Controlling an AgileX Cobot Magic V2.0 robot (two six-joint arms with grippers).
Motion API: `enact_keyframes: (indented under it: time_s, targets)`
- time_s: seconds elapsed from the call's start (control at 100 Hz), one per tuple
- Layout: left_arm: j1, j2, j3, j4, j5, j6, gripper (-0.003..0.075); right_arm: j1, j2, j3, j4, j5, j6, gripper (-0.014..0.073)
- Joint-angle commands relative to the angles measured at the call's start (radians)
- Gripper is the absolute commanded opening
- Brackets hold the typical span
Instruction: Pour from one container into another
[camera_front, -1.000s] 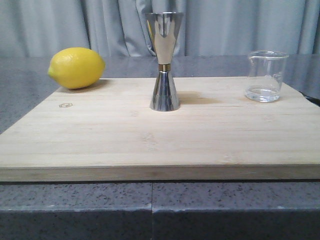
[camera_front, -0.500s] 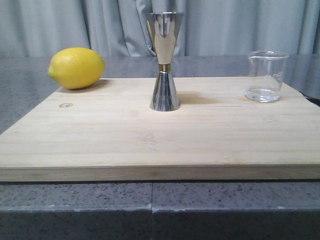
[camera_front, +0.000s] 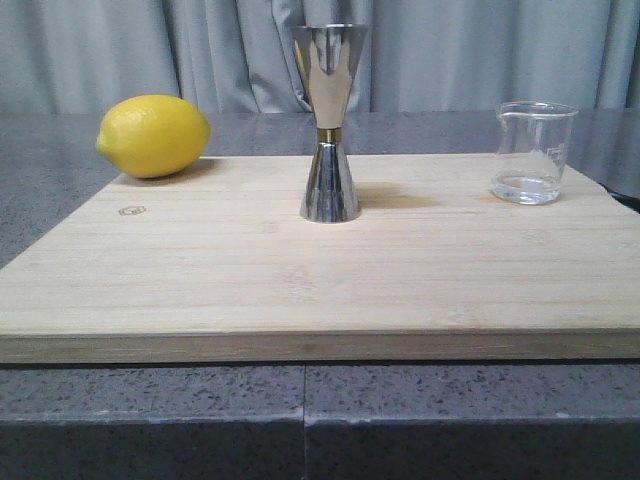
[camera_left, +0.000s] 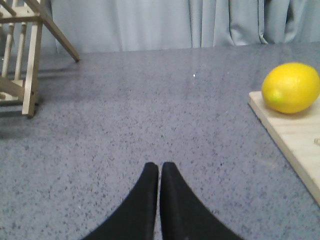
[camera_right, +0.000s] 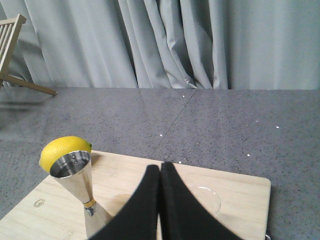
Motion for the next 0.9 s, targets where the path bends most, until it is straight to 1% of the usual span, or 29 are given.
enact_keyframes:
  time_s: [0.0,0.13,0.28,0.32,0.38,0.89]
  targets:
    - [0.004,-0.041,0.040,-0.002,-0.132,-0.004,-0.0019,-0.006,-0.002,-0.024,-0.015,0.033,-0.002,-0.0071]
    - [0.004,-0.079,0.120,-0.002,-0.213,-0.024,-0.0019,-0.006,-0.002,-0.024,-0.015,0.033,-0.002,-0.0071]
    - [0.004,-0.079,0.200,-0.002,-0.355,-0.026,-0.0019,-0.006,-0.002,-0.024,-0.015,0.033,-0.002,-0.0071]
    - [0.004,-0.079,0.198,-0.002,-0.333,-0.025,-0.0019,-0.006,-0.002,-0.024,-0.015,0.033,-0.002,-0.0071]
    - [0.004,-0.079,0.198,0.004,-0.355,-0.025,-0.0019,-0.006,-0.002,-0.024,-0.015,0.033,-0.002,-0.0072]
    - [0.004,-0.079,0.198,0.014,-0.355,-0.025,-0.0019,-0.006,-0.002,-0.024,-0.015,0.033,-0.002,-0.0071]
